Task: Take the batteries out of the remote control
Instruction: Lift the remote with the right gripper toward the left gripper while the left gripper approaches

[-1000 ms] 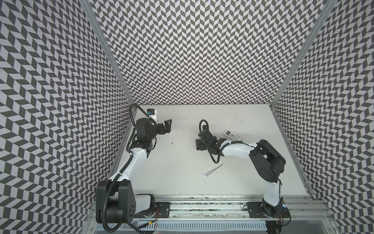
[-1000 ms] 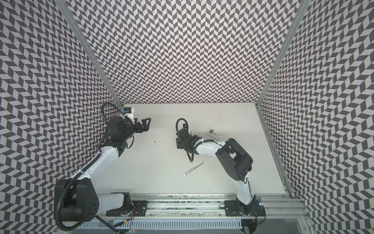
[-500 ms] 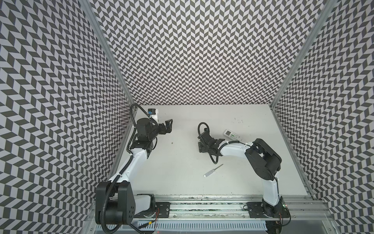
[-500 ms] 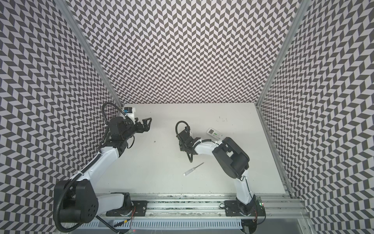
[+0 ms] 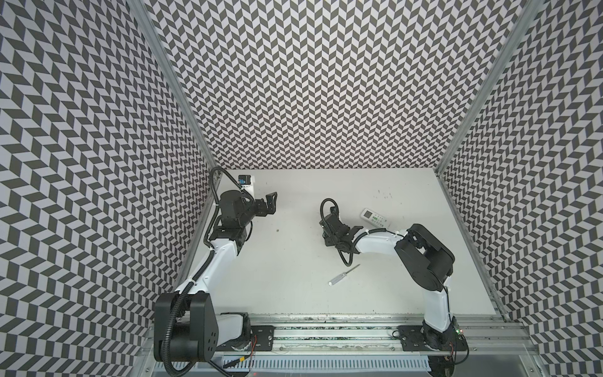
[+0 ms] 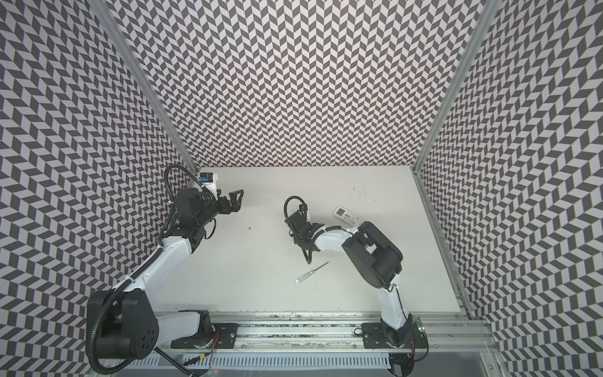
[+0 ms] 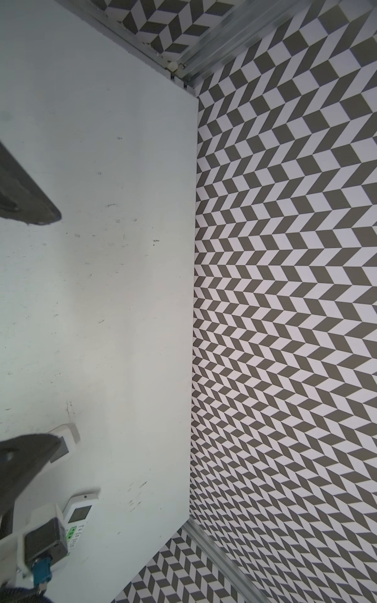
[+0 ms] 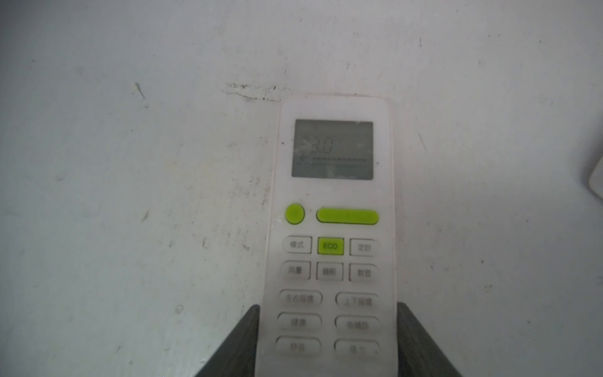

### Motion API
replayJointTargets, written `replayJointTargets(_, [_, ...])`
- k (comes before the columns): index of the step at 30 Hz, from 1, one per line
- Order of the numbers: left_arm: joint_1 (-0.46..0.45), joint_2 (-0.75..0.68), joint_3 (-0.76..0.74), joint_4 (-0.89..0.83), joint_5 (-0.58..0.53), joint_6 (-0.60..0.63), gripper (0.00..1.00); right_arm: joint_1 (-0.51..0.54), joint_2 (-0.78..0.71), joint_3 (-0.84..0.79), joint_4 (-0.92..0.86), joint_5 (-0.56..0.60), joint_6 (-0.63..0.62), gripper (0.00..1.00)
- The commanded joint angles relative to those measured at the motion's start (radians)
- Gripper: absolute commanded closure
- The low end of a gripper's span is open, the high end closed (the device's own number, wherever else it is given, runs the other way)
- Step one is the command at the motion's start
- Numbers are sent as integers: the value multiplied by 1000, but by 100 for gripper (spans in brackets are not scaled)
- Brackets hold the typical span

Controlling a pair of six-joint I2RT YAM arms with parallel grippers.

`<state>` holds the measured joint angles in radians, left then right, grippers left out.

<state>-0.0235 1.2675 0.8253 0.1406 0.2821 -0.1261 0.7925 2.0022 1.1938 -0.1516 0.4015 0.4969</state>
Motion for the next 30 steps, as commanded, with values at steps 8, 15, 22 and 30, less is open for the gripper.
replayJointTargets(8, [-7, -25, 53, -39, 43, 140, 0, -27, -159, -96, 84, 4, -120, 55])
replayJointTargets(15, [-37, 2, 131, -139, 165, 325, 0, -43, -329, -164, 191, -51, -265, 56])
replayJointTargets(22, [-134, 56, 296, -375, 109, 640, 0, -53, -524, -312, 403, -137, -515, 56])
replayJointTargets(30, [-256, 122, 419, -596, 59, 1017, 3, -65, -672, -452, 534, -331, -736, 57])
